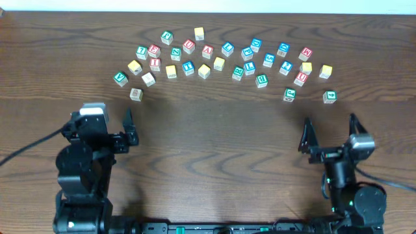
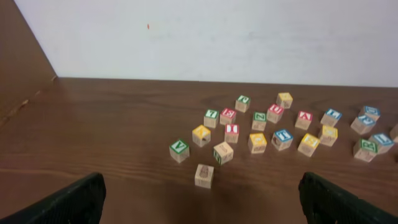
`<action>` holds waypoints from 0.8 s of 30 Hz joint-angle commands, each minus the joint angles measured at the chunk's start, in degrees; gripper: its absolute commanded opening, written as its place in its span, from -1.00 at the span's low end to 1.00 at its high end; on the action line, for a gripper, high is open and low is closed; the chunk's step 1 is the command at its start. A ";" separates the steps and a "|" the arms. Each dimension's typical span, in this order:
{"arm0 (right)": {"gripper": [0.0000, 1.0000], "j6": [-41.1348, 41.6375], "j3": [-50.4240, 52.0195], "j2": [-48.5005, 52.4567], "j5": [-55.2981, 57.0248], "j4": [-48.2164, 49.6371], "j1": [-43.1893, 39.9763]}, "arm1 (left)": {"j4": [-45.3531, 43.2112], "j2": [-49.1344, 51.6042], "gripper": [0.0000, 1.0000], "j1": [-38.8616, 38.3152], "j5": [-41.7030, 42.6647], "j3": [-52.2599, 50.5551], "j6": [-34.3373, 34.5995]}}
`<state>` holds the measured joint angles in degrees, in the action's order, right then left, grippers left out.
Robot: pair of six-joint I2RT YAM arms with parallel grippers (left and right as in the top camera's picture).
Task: Spell out AI2
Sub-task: 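Raise both arms and move the grippers over the block cluster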
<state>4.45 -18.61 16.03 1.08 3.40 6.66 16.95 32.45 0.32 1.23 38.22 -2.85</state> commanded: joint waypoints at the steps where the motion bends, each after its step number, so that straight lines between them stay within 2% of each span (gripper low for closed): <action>1: 0.99 -1.81 -6.47 6.21 -0.22 -1.11 -0.20 | 0.52 3.28 0.95 0.26 2.29 5.38 0.09; 8: 0.99 -1.99 -21.81 22.08 -1.99 -9.64 -0.20 | 6.25 13.70 0.95 0.26 3.72 17.75 0.09; 24: 0.99 -1.99 -57.13 53.05 -10.91 -36.85 -0.37 | 31.78 43.15 0.95 0.26 4.85 52.48 0.09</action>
<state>3.16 -70.37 65.56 -6.63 -31.16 6.66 46.37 72.05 0.32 4.80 84.73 -2.85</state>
